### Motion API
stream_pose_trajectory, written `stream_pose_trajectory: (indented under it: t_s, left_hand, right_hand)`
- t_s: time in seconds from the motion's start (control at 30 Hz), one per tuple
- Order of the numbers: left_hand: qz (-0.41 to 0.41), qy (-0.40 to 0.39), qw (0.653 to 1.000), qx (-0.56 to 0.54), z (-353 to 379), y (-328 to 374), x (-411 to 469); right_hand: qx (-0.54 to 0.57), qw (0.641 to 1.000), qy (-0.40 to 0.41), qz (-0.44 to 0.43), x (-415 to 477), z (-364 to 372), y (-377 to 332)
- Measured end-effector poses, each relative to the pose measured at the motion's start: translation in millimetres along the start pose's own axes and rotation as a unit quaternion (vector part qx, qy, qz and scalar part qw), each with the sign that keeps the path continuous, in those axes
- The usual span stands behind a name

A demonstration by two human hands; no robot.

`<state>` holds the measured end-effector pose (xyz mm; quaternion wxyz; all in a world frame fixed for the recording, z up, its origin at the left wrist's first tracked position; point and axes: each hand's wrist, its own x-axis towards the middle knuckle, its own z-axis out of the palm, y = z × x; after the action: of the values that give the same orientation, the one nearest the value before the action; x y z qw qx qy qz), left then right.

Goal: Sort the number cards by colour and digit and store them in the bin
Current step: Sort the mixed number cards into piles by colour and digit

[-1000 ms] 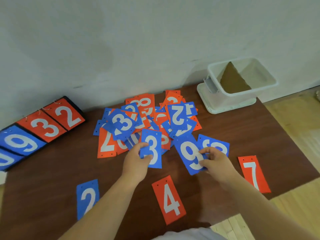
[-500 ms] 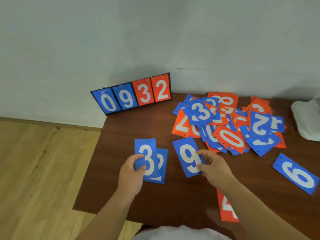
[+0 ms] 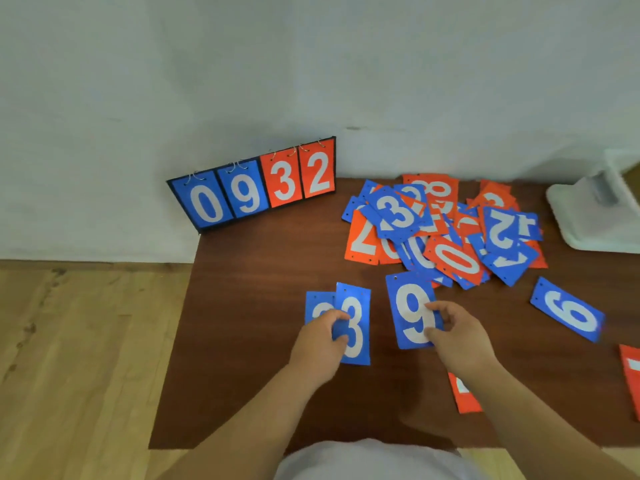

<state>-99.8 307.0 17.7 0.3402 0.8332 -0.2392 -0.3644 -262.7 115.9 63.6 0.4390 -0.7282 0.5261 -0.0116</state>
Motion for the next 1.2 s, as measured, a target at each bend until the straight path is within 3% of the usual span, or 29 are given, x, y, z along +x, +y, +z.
stream_pose_trajectory:
  t_s: [0.13, 0.23, 0.4, 0.73, 0.87, 1.03, 1.2]
  left_hand:
    - [0.036, -0.058, 0.989, 0.127, 38.0, 14.4, 25.8]
    - [0.079, -0.012, 0.943, 0.322, 48.5, 5.9, 33.5]
    - [0.085, 0.006, 0.913, 0.400, 54.0, 6.9, 30.5]
    - [0.041, 0.059, 0.931, 0.358, 127.7, 92.0, 26.1]
    - [0.030, 0.047, 0.936, 0.349, 208.2, 156.0, 29.4]
    - [0.077, 0.009, 0.927, 0.368, 308.9, 232.9, 43.0]
    - [0.129, -0.043, 0.898, 0.418, 379.6, 293.8, 70.8]
  right_hand:
    - [-0.021, 0.997, 0.045, 0.057, -16.1, -33.1, 29.5]
    - [-0.032, 0.995, 0.046, 0.077, -21.6, -42.7, 45.7]
    - [-0.028, 0.996, 0.035, 0.076, -14.3, -53.0, 60.1]
    - [-0.002, 1.000, -0.023, 0.011, 65.2, -118.3, 113.9]
    - [0.012, 1.000, 0.026, 0.010, 106.1, -214.3, 170.7]
    - [0.018, 0.992, 0.112, 0.058, 150.8, -340.2, 246.0]
    - [-0.001, 0.987, 0.138, 0.086, 188.0, -403.4, 303.7]
